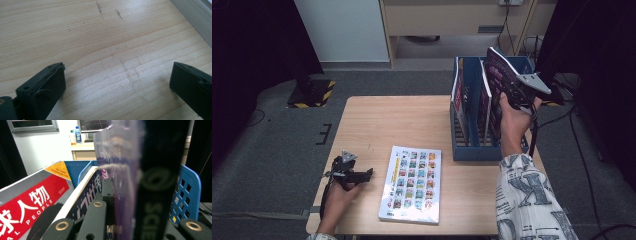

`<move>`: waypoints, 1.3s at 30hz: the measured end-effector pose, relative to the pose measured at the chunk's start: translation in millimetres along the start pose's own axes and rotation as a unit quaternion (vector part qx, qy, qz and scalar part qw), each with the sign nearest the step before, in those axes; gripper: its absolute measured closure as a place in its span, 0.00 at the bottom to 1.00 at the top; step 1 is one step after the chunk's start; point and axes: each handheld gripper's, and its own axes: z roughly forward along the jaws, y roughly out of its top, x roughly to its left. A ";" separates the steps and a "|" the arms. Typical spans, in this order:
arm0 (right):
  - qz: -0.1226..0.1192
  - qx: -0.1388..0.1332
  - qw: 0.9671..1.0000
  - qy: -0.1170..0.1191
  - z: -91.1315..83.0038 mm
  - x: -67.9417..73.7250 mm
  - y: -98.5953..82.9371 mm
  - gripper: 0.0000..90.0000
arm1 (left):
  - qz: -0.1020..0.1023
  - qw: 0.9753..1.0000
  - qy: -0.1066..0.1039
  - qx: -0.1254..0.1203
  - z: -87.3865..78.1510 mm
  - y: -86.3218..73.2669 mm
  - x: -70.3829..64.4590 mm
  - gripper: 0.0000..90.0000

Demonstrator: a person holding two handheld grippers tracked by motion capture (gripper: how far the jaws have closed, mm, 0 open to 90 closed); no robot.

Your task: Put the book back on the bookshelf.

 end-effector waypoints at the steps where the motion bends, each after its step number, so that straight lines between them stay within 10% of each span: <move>1: 0.001 0.001 1.000 0.001 0.1 -0.4 -1.2 0.93 | 0.000 1.000 0.000 0.000 0.0 0.0 0.0 0.00; 39: 0.012 0.013 1.000 0.019 2.8 -5.8 -19.3 0.93 | -0.001 1.000 0.001 0.000 0.2 0.2 -0.3 0.00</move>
